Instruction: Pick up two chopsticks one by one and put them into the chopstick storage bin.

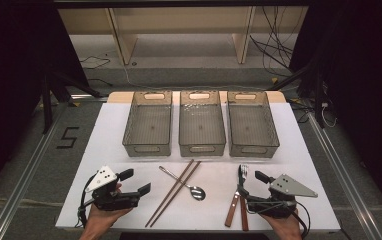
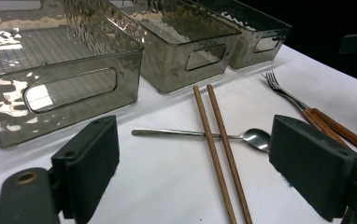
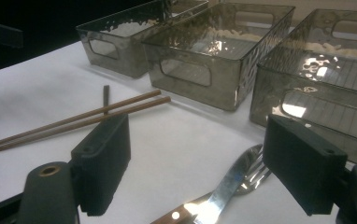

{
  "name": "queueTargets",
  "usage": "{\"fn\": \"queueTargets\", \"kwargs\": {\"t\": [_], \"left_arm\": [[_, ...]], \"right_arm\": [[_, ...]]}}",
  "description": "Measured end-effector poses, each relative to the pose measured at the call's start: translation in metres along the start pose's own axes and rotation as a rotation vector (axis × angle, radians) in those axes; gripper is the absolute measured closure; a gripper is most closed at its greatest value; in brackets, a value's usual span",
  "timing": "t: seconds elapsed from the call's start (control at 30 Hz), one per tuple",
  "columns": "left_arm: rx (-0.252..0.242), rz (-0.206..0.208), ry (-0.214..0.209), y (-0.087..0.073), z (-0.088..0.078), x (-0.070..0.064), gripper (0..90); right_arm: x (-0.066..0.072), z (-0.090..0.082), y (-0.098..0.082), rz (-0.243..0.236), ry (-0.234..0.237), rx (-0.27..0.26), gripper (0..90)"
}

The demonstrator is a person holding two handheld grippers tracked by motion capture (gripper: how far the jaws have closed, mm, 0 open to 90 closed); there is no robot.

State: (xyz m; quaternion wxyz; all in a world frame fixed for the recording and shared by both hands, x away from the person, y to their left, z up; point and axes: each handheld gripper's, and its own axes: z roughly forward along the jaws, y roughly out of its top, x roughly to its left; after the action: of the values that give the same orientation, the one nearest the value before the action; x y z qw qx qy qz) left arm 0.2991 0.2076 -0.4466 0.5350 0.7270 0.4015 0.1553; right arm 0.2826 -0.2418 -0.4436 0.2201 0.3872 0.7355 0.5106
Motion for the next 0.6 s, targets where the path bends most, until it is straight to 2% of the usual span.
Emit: {"fn": "queueTargets", "kwargs": {"t": [0.27, 0.6], "left_arm": [[0.012, -0.006, 0.006, 0.003, 0.001, -0.001, 15.9], [0.144, -0.017, 0.025, 0.016, 0.009, -0.005, 17.1]], "right_arm": [[0.0, 0.0, 0.0, -0.004, -0.002, 0.002, 24.3], [0.0, 0.0, 0.0, -0.007, -0.004, 0.005, 24.4]]}}
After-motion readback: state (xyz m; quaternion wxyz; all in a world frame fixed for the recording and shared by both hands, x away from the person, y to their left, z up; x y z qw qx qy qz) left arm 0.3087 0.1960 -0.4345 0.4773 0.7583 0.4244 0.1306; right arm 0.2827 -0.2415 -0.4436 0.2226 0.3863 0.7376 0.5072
